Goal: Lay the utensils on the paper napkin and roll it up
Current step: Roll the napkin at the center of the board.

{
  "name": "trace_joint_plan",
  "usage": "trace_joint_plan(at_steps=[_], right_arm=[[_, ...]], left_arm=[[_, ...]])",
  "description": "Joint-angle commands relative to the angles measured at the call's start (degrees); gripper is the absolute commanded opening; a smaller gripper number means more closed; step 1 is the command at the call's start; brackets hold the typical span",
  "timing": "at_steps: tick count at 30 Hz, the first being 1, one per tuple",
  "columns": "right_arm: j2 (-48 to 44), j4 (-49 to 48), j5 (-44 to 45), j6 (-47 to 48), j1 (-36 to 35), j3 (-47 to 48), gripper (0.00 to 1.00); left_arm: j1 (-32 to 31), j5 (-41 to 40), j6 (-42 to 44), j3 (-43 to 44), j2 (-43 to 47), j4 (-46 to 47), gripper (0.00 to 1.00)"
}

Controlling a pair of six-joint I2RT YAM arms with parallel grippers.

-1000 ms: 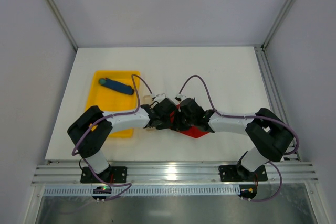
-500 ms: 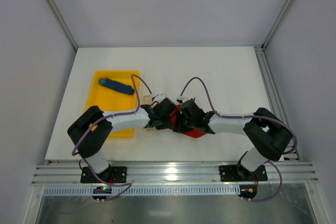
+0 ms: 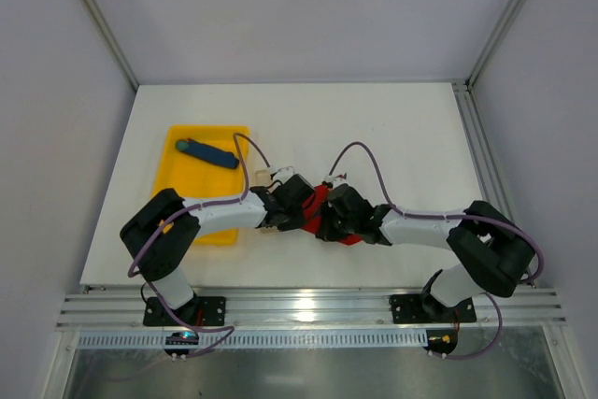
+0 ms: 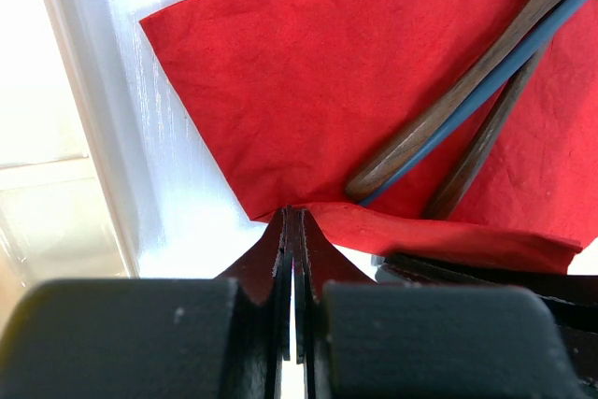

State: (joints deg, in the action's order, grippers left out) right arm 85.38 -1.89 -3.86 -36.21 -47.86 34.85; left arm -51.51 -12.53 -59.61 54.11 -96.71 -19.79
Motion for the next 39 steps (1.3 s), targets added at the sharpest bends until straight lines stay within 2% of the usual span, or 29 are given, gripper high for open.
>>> trace_joint_plan(at_steps=[1,13,19,39], right_arm=[[-2.59,0.57,2.01,0.17,-0.13,-0.22,0.13],[-4.09,1.45,1.48,0.35,0.39,0.83,0.13],[-3.73,1.01,2.45,0.52,1.18,-1.62,0.13],[-12.34,6.11,5.61,1.05,2.86,-7.69,0.13]], left_arm=[[0.35,-2.93,-0.06,-1.37,-1.29,-3.06,0.00],[0.18,-2.85,-0.15,-1.20,-1.12,-3.06,0.00],[0.18,-2.93,0.02,-1.02,-1.03,-3.32,0.00],[0.09,-3.46,0.55,-0.58,-1.38,-3.94,0.00]])
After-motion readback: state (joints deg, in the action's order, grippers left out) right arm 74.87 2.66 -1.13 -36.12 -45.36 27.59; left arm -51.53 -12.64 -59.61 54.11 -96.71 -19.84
